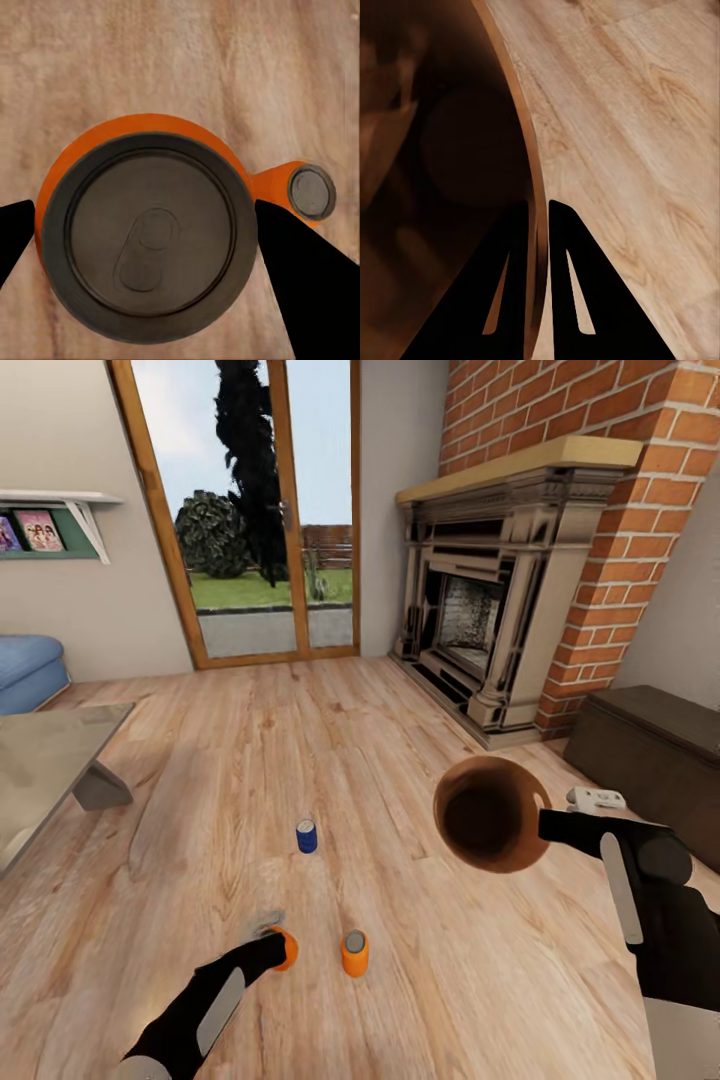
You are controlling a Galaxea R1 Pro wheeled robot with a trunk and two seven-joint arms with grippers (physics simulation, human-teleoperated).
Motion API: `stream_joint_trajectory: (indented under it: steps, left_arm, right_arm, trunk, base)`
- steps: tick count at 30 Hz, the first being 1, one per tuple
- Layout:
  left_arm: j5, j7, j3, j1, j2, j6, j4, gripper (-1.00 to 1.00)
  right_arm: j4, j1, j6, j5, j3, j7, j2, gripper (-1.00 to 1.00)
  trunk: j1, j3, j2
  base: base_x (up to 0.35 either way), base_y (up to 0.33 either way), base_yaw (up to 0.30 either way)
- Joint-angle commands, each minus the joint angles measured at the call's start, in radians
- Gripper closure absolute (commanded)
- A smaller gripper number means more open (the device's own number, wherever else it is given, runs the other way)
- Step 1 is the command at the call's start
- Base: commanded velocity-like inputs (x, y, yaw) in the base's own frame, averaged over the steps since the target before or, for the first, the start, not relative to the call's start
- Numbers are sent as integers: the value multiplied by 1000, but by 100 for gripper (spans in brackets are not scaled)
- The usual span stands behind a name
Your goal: Put the three can of soda from the living room inside the tash can in the kitchen.
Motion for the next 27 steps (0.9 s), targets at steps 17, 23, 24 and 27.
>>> stream_joint_trajectory:
  steps: [17, 23, 24, 27]
  left_arm:
    - [-2, 77, 6, 49, 3, 330, -502, 100]
    - [-2, 94, 7, 68, 1, 468, -699, 100]
    - [-2, 97, 8, 69, -2, 509, -744, 100]
    - [-1, 106, 9, 71, -4, 564, -793, 100]
  right_arm:
    - [115, -1, 0, -11, 35, -20, 3, 100]
    - [173, -2, 0, -12, 98, -117, 8, 100]
    - [179, -2, 0, -13, 107, -128, 8, 100]
    - [197, -2, 0, -13, 131, -151, 10, 100]
  trunk:
    - [-42, 59, 72]
    - [-65, 77, 114]
    - [-68, 81, 121]
    - [-80, 90, 142]
  base:
    - [0, 0, 0]
    - [0, 0, 0]
    - [0, 0, 0]
    - [0, 0, 0]
